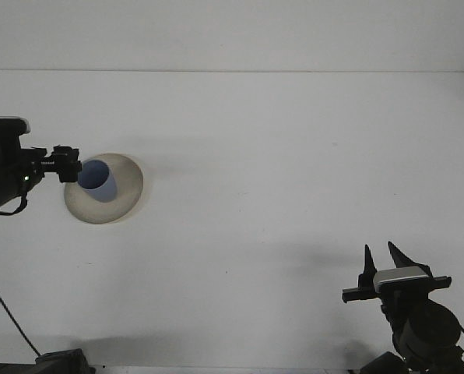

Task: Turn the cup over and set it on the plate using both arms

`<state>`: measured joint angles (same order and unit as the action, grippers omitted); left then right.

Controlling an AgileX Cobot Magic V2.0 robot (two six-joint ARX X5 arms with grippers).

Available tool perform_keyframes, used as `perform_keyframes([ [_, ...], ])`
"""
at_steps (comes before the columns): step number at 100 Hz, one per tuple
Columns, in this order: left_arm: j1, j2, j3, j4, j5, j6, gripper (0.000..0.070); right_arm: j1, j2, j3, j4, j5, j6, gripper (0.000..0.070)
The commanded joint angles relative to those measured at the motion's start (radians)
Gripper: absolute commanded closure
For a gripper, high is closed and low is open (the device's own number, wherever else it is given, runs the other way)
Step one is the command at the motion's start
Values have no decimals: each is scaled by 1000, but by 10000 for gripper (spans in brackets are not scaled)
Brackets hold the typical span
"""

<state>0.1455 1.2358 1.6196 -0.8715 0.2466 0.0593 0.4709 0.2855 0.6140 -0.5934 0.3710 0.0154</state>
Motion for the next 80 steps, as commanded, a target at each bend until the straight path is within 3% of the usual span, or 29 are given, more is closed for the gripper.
perform_keyframes([
  [1, -5, -45, -7, -1, 13, -17, 462, 5, 2, 2, 11, 5, 23, 411],
  [14, -23, -190, -165, 80, 13, -10, 616, 5, 2, -2, 35, 31, 37, 433],
  [19, -24, -257, -264, 145, 13, 6, 697, 5, -1, -6, 57, 31, 38, 517],
  [27, -24, -378, -454, 289, 13, 11, 686, 5, -15, -9, 101, 29, 42, 700],
  [52, -24, -746, -971, 747, 7, -10, 687, 5, -44, -9, 225, 49, 48, 700],
  [69, -24, -846, -1020, 760, -64, -22, 687, 5, -44, -9, 240, 49, 49, 700],
  [80, -24, -869, -1020, 772, -66, -24, 687, 5, -44, -8, 235, 48, 45, 700],
])
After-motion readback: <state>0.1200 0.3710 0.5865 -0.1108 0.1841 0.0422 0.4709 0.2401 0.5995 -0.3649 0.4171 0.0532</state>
